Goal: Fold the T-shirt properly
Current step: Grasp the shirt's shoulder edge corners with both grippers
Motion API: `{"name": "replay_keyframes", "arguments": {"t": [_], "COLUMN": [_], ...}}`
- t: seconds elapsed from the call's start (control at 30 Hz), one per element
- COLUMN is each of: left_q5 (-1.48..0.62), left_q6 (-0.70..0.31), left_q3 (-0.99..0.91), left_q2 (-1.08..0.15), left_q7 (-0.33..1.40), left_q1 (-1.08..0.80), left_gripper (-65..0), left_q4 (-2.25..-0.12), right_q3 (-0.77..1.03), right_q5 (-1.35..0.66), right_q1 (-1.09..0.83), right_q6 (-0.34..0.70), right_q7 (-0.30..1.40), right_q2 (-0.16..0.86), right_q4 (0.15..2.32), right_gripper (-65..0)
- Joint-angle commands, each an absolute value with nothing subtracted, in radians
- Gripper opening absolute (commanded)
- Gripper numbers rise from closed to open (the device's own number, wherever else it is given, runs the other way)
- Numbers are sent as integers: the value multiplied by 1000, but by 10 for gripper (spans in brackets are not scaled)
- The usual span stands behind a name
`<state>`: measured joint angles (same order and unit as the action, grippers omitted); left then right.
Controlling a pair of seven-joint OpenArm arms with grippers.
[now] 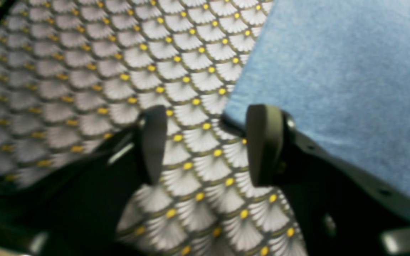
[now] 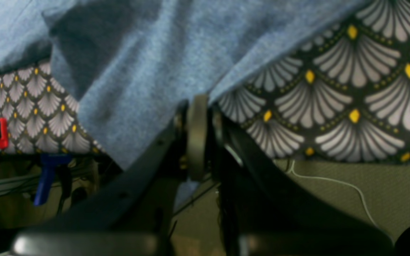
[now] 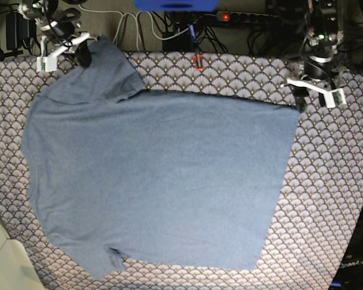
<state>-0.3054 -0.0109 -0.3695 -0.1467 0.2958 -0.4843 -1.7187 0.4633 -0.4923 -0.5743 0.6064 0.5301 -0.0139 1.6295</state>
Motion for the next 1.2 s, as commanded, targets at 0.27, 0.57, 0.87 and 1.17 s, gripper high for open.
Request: {"name": "replay_keyframes", "arguments": {"t": [0.27, 0.57, 0.87, 1.17], "left_q5": [-306, -305, -306, -306], "left_q6": [-5, -5, -5, -5], "left_q3": [-360, -326, -326, -325], "left_q2": [-130, -130, -130, -130], "left_q7": [271, 268, 268, 268], "left_q1": [-377, -344, -317, -309], "left_gripper": [-282, -282, -283, -284], "left_q4": [-1607, -1554, -1503, -1451], "right_q3": [455, 455, 455, 455], "right_q5": [-432, -429, -429, -429], "right_q1": [-591, -591, -591, -591], "right_q6": [608, 608, 608, 608], "right_q7": [631, 634, 634, 636], "right_q2": [-16, -16, -16, -16], "right_q4": [1616, 1616, 1616, 1616], "right_gripper": [-650, -650, -650, -650]}}
